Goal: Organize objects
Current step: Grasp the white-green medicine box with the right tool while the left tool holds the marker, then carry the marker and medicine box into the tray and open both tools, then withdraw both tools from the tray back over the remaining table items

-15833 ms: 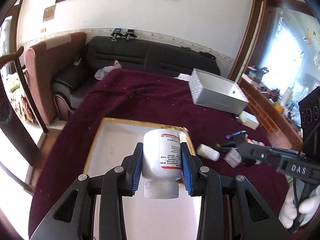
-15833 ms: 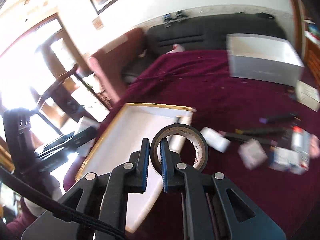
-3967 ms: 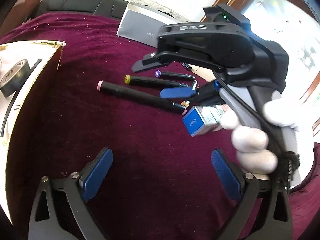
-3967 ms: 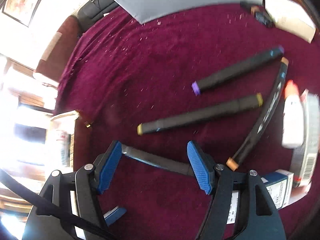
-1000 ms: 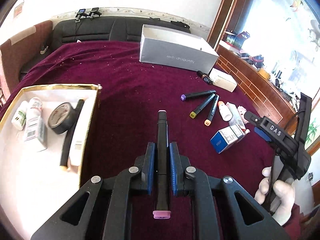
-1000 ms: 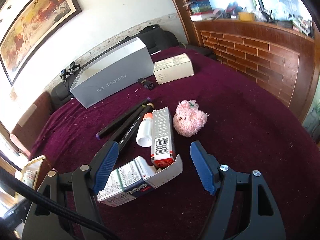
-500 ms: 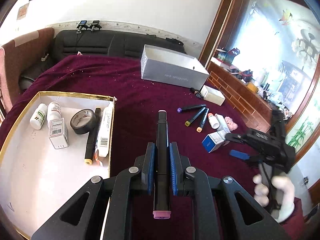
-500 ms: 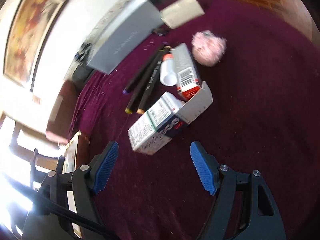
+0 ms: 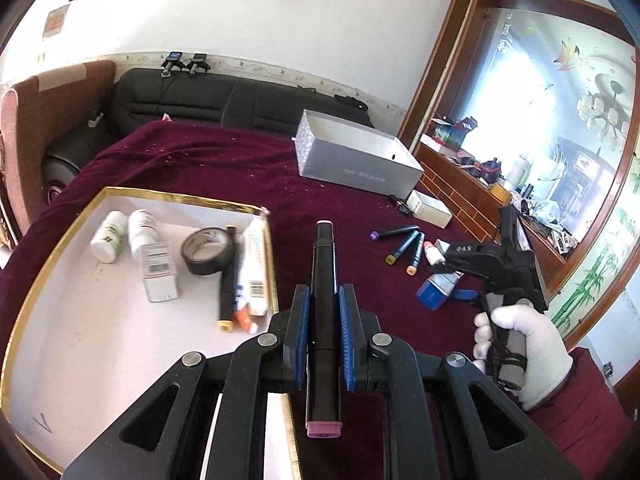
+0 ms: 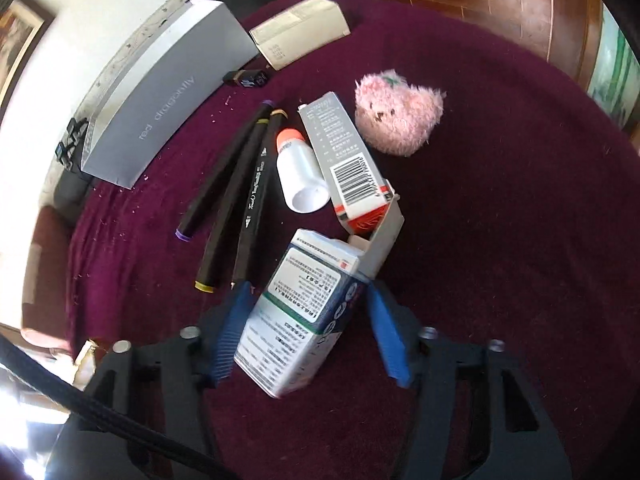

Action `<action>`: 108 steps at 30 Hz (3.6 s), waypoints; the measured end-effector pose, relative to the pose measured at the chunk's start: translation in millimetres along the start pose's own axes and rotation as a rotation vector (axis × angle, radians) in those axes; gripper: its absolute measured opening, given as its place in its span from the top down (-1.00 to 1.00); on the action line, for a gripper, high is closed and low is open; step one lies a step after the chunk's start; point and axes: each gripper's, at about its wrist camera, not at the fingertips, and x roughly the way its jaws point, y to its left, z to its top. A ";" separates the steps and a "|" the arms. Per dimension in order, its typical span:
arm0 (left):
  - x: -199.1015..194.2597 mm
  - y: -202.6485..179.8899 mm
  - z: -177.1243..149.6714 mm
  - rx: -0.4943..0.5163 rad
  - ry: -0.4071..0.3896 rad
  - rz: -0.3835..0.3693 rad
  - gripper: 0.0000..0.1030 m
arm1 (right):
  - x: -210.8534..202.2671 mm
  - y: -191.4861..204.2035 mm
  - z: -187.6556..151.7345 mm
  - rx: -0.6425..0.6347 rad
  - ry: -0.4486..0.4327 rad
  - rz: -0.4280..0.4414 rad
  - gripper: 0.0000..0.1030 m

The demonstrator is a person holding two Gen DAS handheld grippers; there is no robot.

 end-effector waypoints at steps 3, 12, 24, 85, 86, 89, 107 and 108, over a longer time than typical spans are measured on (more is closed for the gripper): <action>-3.8 13.5 -0.9 -0.025 -0.002 0.004 0.77 | -2.7 -3.1 -2.6 -0.029 0.010 0.019 0.18; -23.3 40.3 -8.2 -0.065 -0.011 0.061 0.77 | -25.2 -16.9 -17.6 -0.049 0.047 0.178 0.38; -47.3 60.6 -18.4 -0.087 -0.018 0.150 0.77 | -48.1 -11.7 -39.5 -0.119 0.037 0.340 0.38; -83.1 170.4 -9.6 -0.376 -0.094 0.296 -0.10 | -27.2 223.4 -217.5 -0.811 0.350 0.587 -0.10; -85.0 165.2 -9.7 -0.366 -0.097 0.299 -0.11 | -31.0 222.2 -216.6 -0.811 0.339 0.586 -0.10; -87.8 146.3 -7.3 -0.320 -0.098 0.297 -0.11 | -46.1 205.6 -202.7 -0.804 0.289 0.585 -0.10; 5.9 4.0 27.6 -0.151 0.130 0.017 -0.10 | -142.3 25.8 12.0 -0.520 -0.389 0.222 -0.61; 9.3 -0.7 29.7 -0.142 0.142 0.016 -0.10 | -134.4 13.5 23.8 -0.463 -0.370 0.242 -0.61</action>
